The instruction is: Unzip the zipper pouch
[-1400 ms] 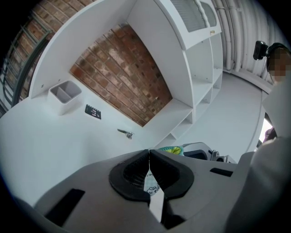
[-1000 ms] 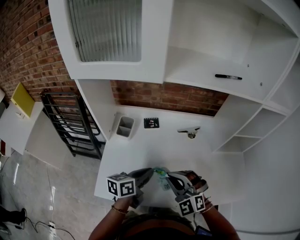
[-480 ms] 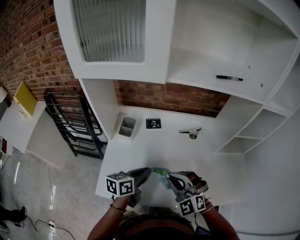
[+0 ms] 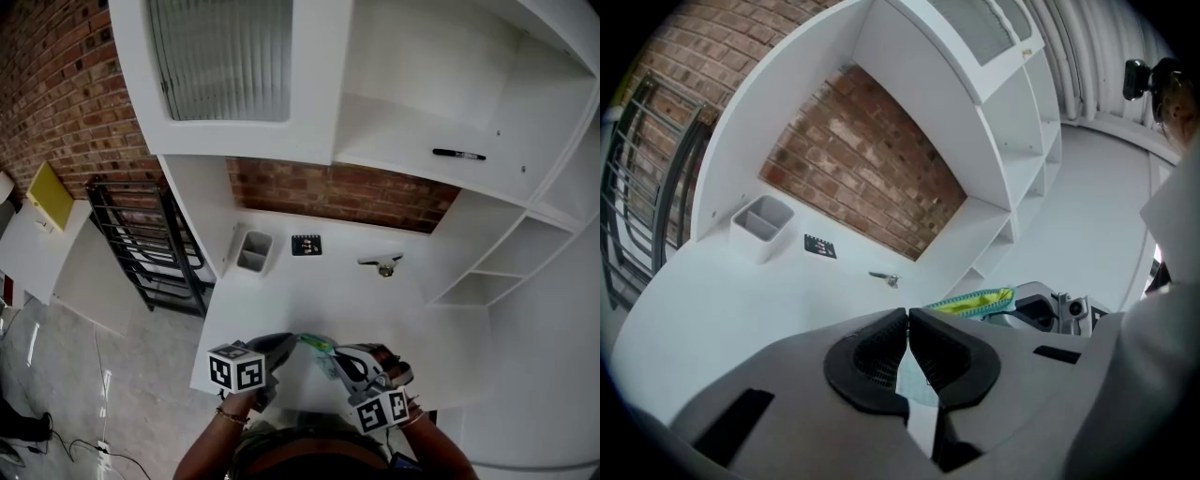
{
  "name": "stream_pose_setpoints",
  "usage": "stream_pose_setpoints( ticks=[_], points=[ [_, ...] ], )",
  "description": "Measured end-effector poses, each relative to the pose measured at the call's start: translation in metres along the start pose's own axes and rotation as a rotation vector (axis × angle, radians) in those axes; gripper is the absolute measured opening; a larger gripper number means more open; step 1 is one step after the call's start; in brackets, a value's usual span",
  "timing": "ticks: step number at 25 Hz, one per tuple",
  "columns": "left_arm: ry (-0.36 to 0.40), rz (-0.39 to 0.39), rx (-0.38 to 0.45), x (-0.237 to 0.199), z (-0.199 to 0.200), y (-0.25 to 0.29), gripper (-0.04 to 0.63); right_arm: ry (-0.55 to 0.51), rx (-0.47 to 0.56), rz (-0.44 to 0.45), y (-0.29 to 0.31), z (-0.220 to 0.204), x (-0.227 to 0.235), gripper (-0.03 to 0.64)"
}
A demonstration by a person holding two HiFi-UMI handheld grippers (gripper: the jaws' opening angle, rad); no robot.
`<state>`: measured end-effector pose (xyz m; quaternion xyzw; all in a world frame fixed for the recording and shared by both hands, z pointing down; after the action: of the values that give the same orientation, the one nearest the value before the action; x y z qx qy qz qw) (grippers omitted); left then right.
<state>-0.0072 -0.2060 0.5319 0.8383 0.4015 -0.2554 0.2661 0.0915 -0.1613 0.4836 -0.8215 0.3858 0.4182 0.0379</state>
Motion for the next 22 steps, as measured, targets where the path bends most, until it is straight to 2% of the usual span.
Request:
stream_pose_setpoints(
  ticks=[7,22],
  points=[
    [0.045,0.064,-0.018,-0.011,0.000,-0.009,0.008,0.034,0.003,-0.026,-0.001,0.001,0.007,0.008],
    [0.023,0.094,0.000,-0.021,-0.003,-0.023,0.008,0.067,-0.019,-0.046,-0.006,-0.008,0.011,0.008]
  ],
)
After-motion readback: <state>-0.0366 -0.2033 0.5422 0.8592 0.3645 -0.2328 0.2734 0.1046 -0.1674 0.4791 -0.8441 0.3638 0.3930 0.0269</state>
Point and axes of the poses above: the fingertips, and each gripper's own axes: y forward along the fingers, x to its right, z out of its top, the point moved 2 cm from there along -y, backward along the fingers, and after that the axes turned 8 degrees about -z, right-handed, at the moved point
